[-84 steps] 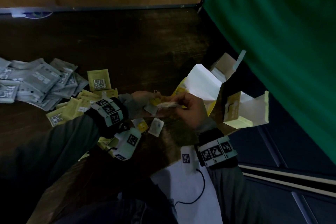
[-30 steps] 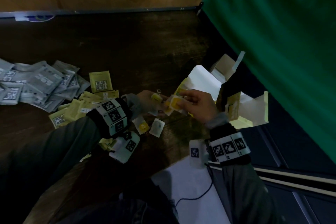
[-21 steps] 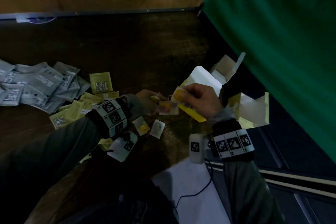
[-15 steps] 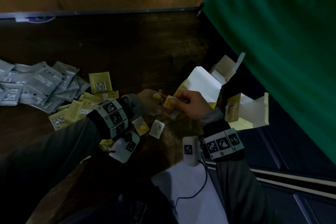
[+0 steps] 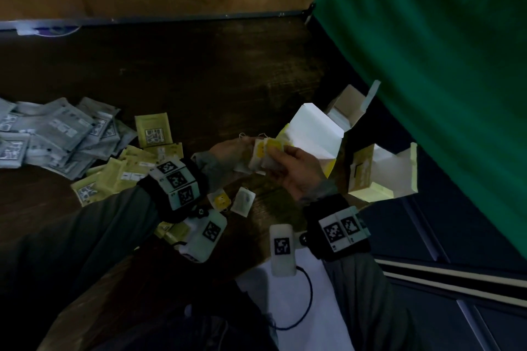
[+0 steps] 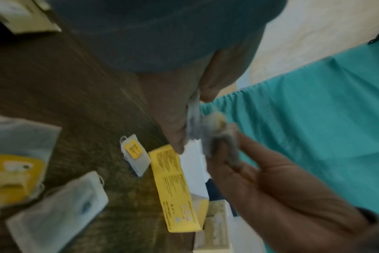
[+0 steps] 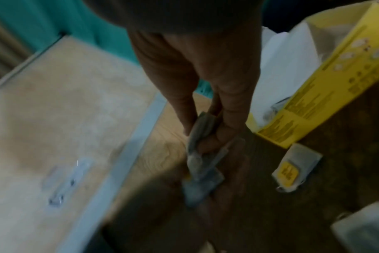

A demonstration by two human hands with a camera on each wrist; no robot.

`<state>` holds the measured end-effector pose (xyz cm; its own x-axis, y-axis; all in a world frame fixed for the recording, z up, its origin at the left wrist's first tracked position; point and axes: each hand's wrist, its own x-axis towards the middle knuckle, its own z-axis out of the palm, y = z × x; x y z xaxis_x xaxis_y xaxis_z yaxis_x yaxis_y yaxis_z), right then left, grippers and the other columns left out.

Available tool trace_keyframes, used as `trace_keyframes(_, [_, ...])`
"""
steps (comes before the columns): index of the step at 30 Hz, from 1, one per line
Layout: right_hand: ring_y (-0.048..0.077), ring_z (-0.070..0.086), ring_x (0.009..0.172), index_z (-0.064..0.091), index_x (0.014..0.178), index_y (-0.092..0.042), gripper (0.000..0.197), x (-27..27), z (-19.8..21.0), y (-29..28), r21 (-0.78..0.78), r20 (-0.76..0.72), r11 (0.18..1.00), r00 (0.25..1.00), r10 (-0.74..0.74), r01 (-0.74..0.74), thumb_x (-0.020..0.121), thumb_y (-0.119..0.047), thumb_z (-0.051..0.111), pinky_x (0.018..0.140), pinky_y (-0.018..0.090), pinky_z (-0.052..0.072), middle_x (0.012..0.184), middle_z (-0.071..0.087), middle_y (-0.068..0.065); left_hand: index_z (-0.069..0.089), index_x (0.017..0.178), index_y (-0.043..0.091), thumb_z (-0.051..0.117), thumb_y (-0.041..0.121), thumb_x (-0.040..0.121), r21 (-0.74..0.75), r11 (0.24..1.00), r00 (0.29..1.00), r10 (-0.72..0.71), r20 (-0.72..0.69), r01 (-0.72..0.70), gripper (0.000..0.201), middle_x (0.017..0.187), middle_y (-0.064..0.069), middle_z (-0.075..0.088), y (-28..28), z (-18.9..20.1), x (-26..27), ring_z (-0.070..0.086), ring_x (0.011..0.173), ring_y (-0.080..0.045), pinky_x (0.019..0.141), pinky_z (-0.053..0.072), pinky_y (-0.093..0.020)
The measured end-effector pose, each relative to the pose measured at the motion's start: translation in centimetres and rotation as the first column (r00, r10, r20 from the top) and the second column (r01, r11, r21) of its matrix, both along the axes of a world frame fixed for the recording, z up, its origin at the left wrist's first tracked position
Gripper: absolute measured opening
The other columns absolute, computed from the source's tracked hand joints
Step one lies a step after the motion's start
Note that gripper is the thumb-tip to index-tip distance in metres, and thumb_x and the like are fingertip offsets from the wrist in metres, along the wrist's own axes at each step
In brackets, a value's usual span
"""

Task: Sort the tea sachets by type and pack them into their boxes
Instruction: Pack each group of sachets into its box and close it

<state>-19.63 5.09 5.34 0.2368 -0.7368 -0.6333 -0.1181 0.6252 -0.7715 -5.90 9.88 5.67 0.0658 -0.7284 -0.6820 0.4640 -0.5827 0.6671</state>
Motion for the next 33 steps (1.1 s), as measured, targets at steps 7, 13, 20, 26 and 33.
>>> trace_keyframes(7, [0.027,0.068,0.084,0.069,0.088,-0.012,0.004,0.5,-1.7,0.8,-0.153,-0.112,0.981,0.988,0.105,-0.121,0.083,-0.012,0.069,0.082,0.042,0.056,0.087,0.071,0.011,0.040,0.136,-0.002,0.036,0.027,0.100,-0.005,1.000,0.999,0.030,-0.021,-0.030,0.047,0.078,0.001,0.051,-0.3,-0.1,-1.0,0.050,0.069,-0.011,0.061,0.046,-0.022])
trace_keyframes(13, [0.016,0.068,0.064,0.069,0.082,-0.012,0.012,0.6,-2.7,1.5,-0.083,-0.041,0.992,0.995,0.094,-0.097,0.089,-0.005,0.061,0.055,0.024,0.054,0.069,0.071,0.004,0.040,0.136,-0.003,0.034,0.030,0.100,0.017,0.999,0.999,-0.048,0.003,0.048,0.049,0.078,0.001,0.051,-0.4,-0.2,-1.8,0.051,0.068,-0.010,0.057,0.049,-0.019])
trace_keyframes(20, [0.023,0.064,0.076,0.061,0.081,-0.007,0.006,-3.3,-0.9,-2.1,-0.079,-0.101,0.992,0.989,-0.104,0.096,0.085,-0.007,0.065,0.061,0.031,0.058,0.079,0.065,0.010,0.055,0.124,0.017,0.046,0.027,0.096,0.127,0.990,0.997,-0.063,0.048,0.056,0.030,0.132,-0.007,0.056,0.0,-1.7,-0.8,0.052,0.118,-0.023,0.095,0.041,-0.039])
trace_keyframes(26, [0.027,0.059,0.080,0.054,0.077,-0.002,0.016,-5.7,-2.1,-6.0,-0.124,-0.321,0.988,0.938,-0.132,0.096,0.088,-0.008,0.064,0.048,0.028,0.053,0.076,0.058,0.011,0.061,0.103,0.004,0.046,0.010,0.096,0.149,0.977,0.959,-0.182,0.216,0.152,0.018,0.100,-0.012,0.061,1.8,-4.6,1.4,0.057,0.082,-0.016,0.059,0.047,-0.020])
trace_keyframes(33, [0.034,0.052,0.111,0.043,0.129,-0.008,0.055,-4.1,-3.3,-5.7,-0.134,-0.765,0.960,0.642,0.058,-0.247,0.082,-0.027,0.065,0.083,0.036,0.048,0.123,0.051,0.013,0.061,0.089,0.009,0.048,0.014,0.096,0.202,0.949,0.866,-0.304,0.398,0.240,0.016,0.093,-0.009,0.058,3.5,-6.3,3.2,0.054,0.075,-0.016,0.049,0.045,-0.013])
